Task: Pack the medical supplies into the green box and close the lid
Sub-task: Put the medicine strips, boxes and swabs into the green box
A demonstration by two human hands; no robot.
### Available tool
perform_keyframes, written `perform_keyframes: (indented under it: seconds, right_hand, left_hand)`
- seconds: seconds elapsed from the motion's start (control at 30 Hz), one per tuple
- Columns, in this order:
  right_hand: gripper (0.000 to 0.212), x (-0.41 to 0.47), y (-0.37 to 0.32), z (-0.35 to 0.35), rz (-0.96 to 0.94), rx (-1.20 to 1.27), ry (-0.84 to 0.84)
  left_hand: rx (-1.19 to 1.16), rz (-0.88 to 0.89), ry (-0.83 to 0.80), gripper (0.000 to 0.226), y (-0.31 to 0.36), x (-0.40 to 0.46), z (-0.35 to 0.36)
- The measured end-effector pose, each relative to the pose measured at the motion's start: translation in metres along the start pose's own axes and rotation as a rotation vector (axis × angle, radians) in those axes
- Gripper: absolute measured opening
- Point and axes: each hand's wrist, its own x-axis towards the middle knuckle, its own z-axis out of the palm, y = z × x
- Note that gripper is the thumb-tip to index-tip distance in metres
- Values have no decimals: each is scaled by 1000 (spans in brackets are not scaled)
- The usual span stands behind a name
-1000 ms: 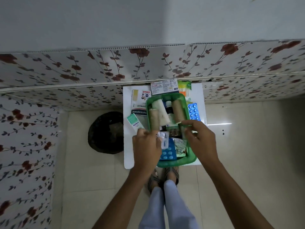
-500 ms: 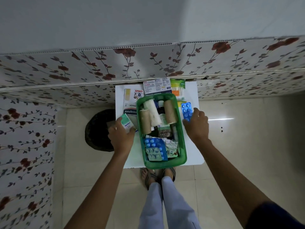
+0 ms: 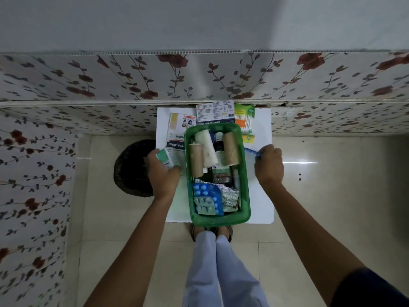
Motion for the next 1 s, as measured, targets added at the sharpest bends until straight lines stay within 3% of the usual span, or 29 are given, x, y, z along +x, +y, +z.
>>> perform_keyframes:
  seconds: [0.1,0.17,0.37,0.57,0.67,0.87,1.0]
  right_hand:
    - [18,-15,-5,-34,-154,224,145]
    - [16,-35,-16,-58,-284,295,109]
    - [16,-93,-29,-75,-560,105,-37]
    - [34,-115,-27,-48,-589,-153,-150]
    - [19,-109,-18,-56,-500,-26,-61]
    - [16,-94,-1,-72,-415,108,21]
    - [15,-86,1,-73,-445,112,7]
  left_hand:
    - [-115,33,16,66,1,-11,-18]
    - [-104,92,21,60,0,-19,-32]
    - [-116,209,50,49,-1,-39,-52]
    - [-13,347,-22,53,6,-49,-49]
    - [159,575,-124,52,12,-60,-41]
    - [610,974,-465,61,3,-82,3]
    - [781,1036,-520,62,-9,-77,16]
